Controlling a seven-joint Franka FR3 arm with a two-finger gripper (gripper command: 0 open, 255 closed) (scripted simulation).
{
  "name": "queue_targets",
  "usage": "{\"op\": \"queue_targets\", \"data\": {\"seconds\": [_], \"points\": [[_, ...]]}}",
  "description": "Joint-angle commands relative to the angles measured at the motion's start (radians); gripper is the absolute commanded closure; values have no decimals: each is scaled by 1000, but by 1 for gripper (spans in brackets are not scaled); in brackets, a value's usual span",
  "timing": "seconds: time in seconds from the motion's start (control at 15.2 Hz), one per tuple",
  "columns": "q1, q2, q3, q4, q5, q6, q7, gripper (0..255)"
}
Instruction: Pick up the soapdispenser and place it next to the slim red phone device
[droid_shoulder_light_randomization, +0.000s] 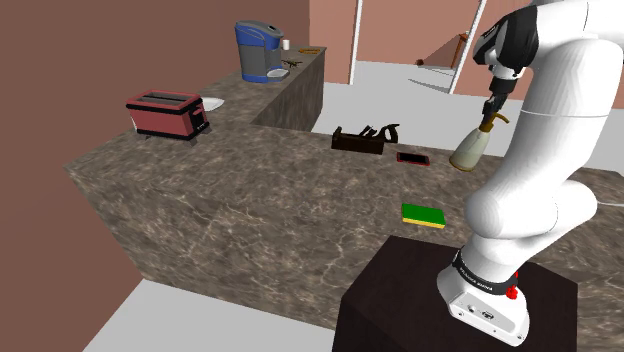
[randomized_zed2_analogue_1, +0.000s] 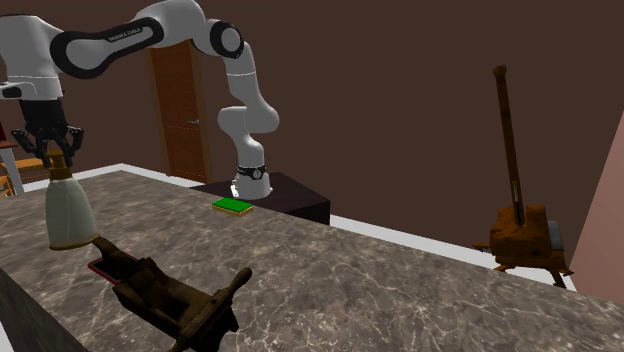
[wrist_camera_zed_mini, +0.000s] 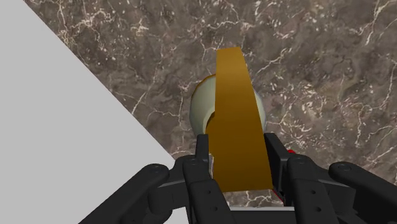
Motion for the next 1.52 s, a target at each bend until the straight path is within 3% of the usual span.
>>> {"op": "queue_targets", "data": {"seconds": [0.0,0.26,0.33,0.66,0.92,1.45], "points": [[1,-1,0,-3,0,3,0,255],[1,-1,0,-3,0,3,0,255],[1,-1,0,-3,0,3,0,0],[0,-1,0,-2,0,3,0,0],[8,-34,-8,89,-26,-114,18,0],[8,-34,-8,89,-26,-114,18,0]]}}
